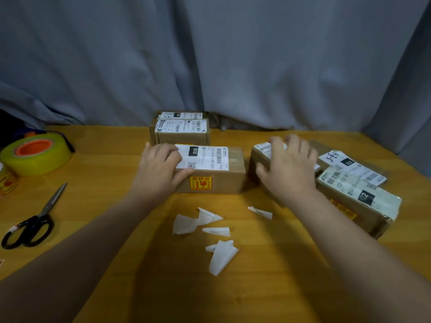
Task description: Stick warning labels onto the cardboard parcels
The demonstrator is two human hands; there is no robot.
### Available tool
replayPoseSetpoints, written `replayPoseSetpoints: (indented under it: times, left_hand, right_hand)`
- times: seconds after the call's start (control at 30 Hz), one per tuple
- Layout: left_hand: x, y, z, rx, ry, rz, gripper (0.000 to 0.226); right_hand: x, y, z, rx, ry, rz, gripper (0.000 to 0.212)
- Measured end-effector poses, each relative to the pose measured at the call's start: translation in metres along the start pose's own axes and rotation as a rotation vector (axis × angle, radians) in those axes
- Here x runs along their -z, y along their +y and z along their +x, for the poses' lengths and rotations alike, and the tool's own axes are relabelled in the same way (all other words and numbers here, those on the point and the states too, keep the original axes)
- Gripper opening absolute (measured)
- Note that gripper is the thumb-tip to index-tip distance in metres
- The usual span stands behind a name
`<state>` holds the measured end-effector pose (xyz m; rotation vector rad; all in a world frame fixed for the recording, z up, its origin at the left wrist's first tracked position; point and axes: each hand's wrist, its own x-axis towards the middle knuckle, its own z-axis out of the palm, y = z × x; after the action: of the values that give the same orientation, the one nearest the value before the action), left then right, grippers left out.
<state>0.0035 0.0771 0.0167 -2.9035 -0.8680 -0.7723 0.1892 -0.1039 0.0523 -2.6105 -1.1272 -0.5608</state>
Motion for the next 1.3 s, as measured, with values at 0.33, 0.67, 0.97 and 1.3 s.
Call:
replayPoseSetpoints:
  times: [0.33, 0.67, 0.97, 1.3]
  left_hand:
    - [0.008, 0.039, 0.023, -0.205, -0.376, 0.104, 0.069]
    - [-0.009, 0.066, 0.047, -0.169, -0.401, 0.128, 0.069]
    - [-0.029, 0.105, 0.069, -0.152, -0.378, 0.147, 0.066]
    - [-0.027, 0.105, 0.073, -0.150, -0.506, 0.174, 0.057]
  right_hand:
    - [-0.028, -0.005, 0.071, -0.006, -0.470, -0.048, 0.068]
    - [-0.053, 0.031, 0.133, -0.043, -0.370, 0.249, 0.059]
    - [-0.021, 0.132, 0.111, -0.080, -0.874, -0.190, 0.047]
    - [-0.033, 0.081, 0.120, 0.010, -0.530, 0.315, 0.044]
